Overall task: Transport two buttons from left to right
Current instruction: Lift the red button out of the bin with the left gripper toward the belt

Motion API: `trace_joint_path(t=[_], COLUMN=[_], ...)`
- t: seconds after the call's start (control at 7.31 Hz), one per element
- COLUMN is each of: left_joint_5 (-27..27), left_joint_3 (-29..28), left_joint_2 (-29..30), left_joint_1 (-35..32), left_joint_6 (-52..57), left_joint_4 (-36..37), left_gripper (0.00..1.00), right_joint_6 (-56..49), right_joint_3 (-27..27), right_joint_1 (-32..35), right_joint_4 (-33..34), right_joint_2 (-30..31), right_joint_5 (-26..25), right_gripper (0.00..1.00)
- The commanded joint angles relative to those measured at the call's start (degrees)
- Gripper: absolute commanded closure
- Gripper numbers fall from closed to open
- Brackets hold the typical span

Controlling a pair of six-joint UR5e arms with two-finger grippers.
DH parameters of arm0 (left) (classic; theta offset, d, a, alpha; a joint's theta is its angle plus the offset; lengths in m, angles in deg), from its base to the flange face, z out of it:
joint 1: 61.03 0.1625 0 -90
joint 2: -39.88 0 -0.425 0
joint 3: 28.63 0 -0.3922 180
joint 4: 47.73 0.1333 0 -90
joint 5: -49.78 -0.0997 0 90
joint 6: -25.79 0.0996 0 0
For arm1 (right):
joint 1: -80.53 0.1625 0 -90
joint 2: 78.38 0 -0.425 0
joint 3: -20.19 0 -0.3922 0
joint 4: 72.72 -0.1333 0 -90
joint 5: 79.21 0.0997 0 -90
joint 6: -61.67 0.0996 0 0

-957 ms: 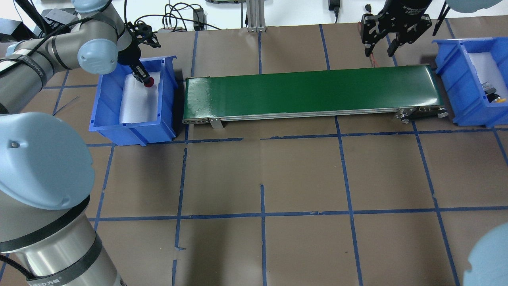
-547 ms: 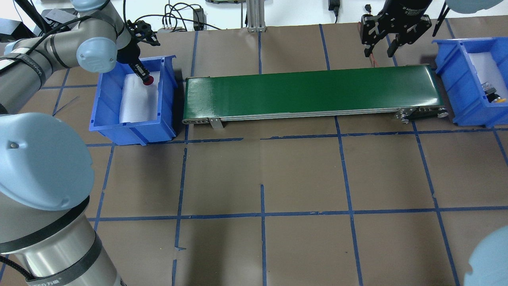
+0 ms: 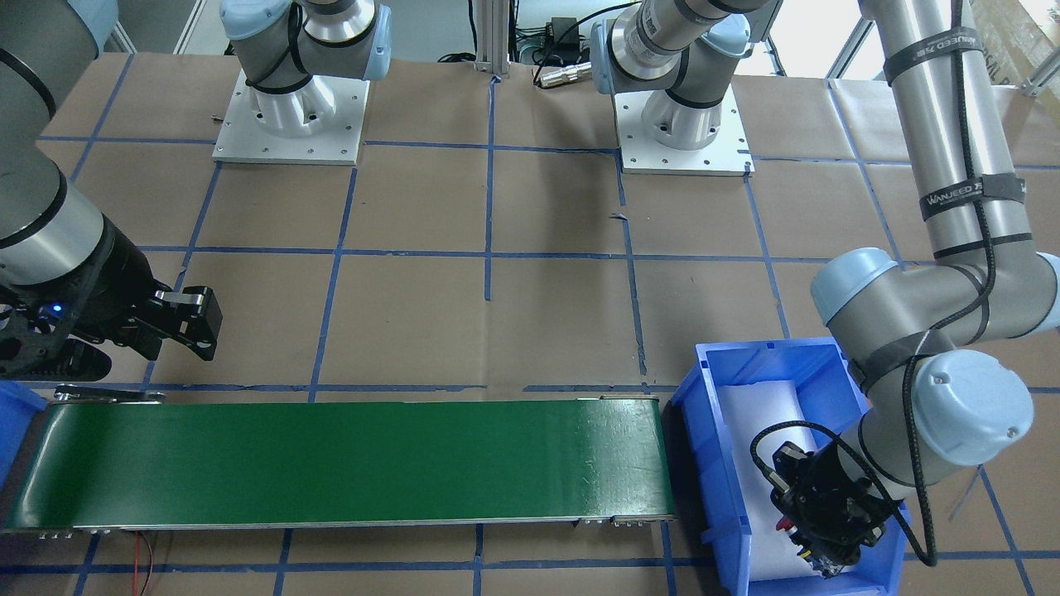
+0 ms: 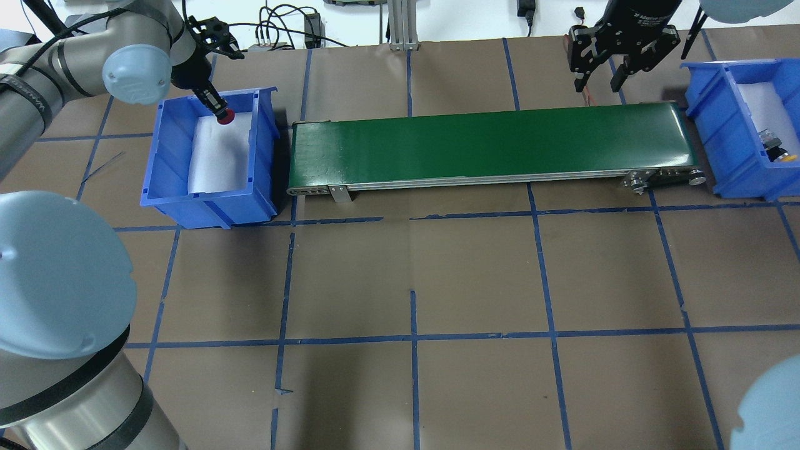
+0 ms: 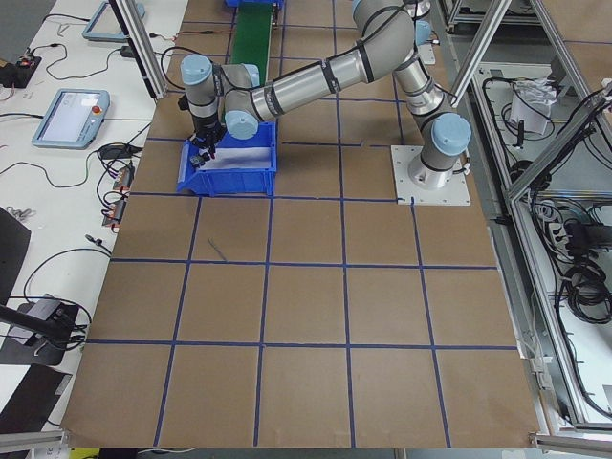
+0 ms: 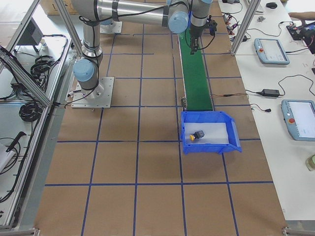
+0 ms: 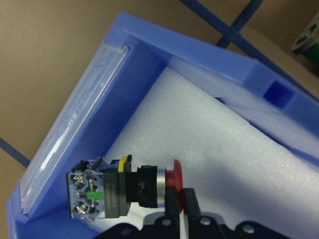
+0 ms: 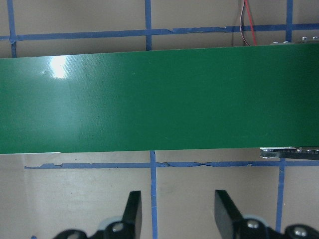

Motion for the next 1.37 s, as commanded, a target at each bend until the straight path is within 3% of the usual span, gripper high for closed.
trace_joint_path(t=[0.0, 0.27, 0.55, 1.23], left_joint_5=[0.0, 0.3, 0.0, 0.3], left_joint_3=[-0.5, -0.5, -0.6, -1.5], left_joint_2=[-5.5, -10.2, -11.8, -8.9], left_joint_1=[0.0, -0.3, -4.5, -15.5], left_joint_6=[-0.2, -5.7, -12.0, -33.6], left_joint_4=[-6.2, -11.3, -11.9, -11.3], left_gripper=[0.9, 0.9, 0.9, 0.9], right_joint_6=[-0.5, -0.6, -0.6, -1.0], right_joint_3=[-0.1, -0.1, -0.1, -0.5], right_joint_1=[0.0, 0.0, 0.0, 0.0], right_joint_4=[0.0, 0.0, 0.0, 0.0], right_joint_2=[-0.3, -0.3, -0.4, -0.6], right_joint_5=[-0.2, -0.2, -0.2, -0.3], right_gripper=[0.41, 0.41, 0.41, 0.41])
